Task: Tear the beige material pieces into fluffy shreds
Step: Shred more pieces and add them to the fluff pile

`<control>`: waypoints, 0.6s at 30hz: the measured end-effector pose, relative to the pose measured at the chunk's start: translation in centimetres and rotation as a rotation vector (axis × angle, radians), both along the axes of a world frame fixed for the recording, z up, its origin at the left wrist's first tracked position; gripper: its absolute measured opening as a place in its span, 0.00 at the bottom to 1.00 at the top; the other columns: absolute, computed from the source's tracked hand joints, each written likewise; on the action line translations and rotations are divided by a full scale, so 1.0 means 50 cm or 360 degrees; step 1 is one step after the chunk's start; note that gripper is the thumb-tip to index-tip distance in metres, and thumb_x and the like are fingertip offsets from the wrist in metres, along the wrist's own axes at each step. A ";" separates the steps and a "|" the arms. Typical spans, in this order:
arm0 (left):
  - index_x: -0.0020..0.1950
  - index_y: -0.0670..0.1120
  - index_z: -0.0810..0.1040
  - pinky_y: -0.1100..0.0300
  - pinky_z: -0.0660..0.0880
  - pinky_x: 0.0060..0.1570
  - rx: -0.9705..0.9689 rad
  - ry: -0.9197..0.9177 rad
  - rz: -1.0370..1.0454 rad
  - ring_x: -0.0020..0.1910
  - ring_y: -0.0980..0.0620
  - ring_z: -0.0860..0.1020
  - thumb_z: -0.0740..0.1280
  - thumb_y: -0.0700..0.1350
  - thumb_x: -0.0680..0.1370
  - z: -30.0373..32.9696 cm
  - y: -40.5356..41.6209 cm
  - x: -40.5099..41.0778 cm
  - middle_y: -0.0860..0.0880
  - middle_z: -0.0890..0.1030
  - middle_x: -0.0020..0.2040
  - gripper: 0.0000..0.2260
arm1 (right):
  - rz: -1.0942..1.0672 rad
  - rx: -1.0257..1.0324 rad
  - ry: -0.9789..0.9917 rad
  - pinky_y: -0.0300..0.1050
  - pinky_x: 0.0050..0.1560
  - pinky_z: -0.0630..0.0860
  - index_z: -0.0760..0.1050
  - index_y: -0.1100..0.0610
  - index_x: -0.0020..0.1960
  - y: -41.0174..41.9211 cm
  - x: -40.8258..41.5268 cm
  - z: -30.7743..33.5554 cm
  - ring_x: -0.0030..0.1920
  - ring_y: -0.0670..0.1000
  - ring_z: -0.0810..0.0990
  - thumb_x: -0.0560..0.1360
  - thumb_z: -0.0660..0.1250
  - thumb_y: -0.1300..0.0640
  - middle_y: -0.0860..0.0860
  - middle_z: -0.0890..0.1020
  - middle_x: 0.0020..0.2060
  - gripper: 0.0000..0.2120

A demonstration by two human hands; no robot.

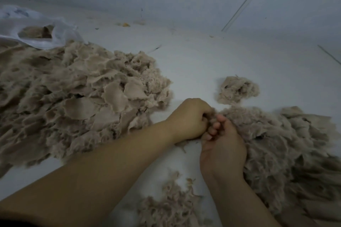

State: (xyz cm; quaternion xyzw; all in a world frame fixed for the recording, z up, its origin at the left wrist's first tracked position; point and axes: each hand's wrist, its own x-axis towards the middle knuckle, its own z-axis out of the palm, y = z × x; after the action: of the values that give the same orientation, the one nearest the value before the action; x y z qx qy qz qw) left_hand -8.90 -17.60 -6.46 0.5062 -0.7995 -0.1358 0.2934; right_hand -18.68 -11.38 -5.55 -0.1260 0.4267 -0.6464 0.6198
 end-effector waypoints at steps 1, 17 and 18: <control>0.34 0.39 0.78 0.56 0.71 0.36 -0.0008 0.0038 0.0013 0.37 0.46 0.76 0.59 0.36 0.65 0.004 0.003 0.005 0.44 0.79 0.34 0.08 | -0.0019 0.0018 0.0004 0.35 0.28 0.70 0.78 0.58 0.49 0.000 0.002 0.000 0.30 0.44 0.72 0.84 0.59 0.59 0.47 0.76 0.30 0.11; 0.80 0.51 0.52 0.59 0.45 0.75 0.0276 -0.0369 -0.0277 0.79 0.50 0.46 0.65 0.36 0.77 0.033 -0.177 -0.079 0.48 0.49 0.81 0.36 | -0.0116 0.0031 -0.0049 0.42 0.47 0.79 0.78 0.54 0.54 -0.017 -0.012 0.007 0.53 0.47 0.84 0.86 0.55 0.53 0.51 0.84 0.53 0.13; 0.80 0.52 0.54 0.58 0.49 0.75 0.0347 -0.0362 -0.0288 0.79 0.49 0.49 0.64 0.36 0.77 0.034 -0.187 -0.084 0.48 0.51 0.81 0.35 | -0.0115 0.0030 -0.0048 0.42 0.46 0.79 0.78 0.54 0.54 -0.018 -0.012 0.006 0.53 0.46 0.84 0.86 0.55 0.53 0.51 0.84 0.53 0.13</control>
State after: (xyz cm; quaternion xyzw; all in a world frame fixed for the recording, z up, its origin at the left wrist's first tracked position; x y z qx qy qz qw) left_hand -13.12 -26.97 -4.76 0.4731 -0.8504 -0.1893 0.1310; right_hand -19.27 -12.28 -5.27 -0.0950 0.4277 -0.6662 0.6035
